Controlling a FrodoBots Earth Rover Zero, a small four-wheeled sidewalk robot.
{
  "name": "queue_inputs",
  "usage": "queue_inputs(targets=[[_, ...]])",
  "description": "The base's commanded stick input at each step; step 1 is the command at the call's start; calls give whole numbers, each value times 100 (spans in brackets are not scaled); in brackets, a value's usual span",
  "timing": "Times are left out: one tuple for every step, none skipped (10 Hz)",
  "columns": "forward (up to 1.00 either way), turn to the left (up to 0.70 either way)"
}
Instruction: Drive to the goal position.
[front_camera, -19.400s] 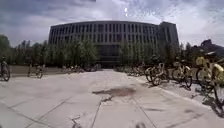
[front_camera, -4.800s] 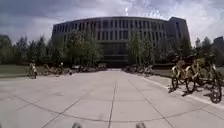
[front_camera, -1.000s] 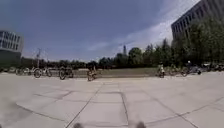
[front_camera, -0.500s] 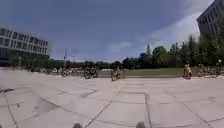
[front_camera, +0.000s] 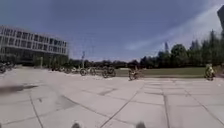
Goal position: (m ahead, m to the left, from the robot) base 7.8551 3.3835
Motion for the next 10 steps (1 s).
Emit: queue_inputs(targets=[[45,0],[45,0],[45,0],[45,0],[45,0],[45,0],[45,0],[45,10],[45,20],[45,26]])
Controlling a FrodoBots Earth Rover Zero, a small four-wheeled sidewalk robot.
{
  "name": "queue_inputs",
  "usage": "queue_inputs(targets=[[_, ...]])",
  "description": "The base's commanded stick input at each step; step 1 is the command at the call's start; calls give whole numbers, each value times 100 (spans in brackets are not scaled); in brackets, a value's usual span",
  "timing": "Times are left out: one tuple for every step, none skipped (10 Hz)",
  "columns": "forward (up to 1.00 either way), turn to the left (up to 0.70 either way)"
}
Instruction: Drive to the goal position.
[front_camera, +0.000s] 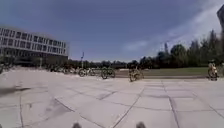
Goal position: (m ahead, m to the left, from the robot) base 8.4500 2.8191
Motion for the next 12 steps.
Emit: queue_inputs(targets=[[45,27],[45,27],[45,27],[45,27],[45,27],[45,27],[45,27],[45,27],[45,27],[45,27],[45,27],[45,27]])
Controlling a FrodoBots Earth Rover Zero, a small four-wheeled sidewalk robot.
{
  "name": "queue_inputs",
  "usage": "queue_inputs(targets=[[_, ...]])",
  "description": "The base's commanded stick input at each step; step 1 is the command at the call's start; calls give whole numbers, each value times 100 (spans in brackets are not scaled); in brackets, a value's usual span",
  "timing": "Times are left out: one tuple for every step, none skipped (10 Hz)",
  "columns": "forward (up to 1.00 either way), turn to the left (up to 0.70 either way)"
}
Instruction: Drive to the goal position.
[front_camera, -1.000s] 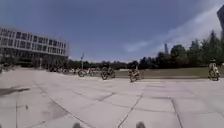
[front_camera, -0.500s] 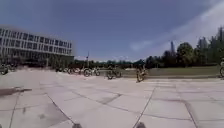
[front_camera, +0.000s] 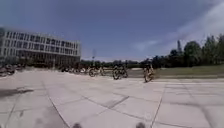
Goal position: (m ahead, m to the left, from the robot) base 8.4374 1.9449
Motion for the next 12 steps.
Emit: queue_inputs(targets=[[45,27],[45,27],[45,27],[45,27],[45,27],[45,27],[45,27],[45,27],[45,27],[45,27],[45,27],[45,27]])
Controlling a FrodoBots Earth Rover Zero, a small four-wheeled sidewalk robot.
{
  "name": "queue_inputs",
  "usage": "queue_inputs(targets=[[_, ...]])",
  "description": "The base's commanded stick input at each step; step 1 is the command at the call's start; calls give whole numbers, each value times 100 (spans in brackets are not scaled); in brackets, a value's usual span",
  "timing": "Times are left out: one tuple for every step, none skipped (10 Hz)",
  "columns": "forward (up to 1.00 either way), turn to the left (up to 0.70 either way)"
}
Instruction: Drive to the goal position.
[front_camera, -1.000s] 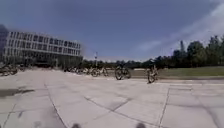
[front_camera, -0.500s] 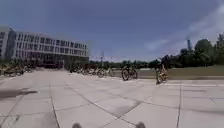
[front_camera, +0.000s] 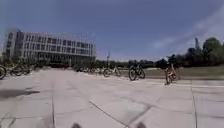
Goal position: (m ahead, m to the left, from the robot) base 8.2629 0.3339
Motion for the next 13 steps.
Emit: queue_inputs(targets=[[45,27],[45,27],[45,27],[45,27],[45,27],[45,27],[45,27],[45,27],[45,27],[45,27],[45,20],[45,14],[45,12]])
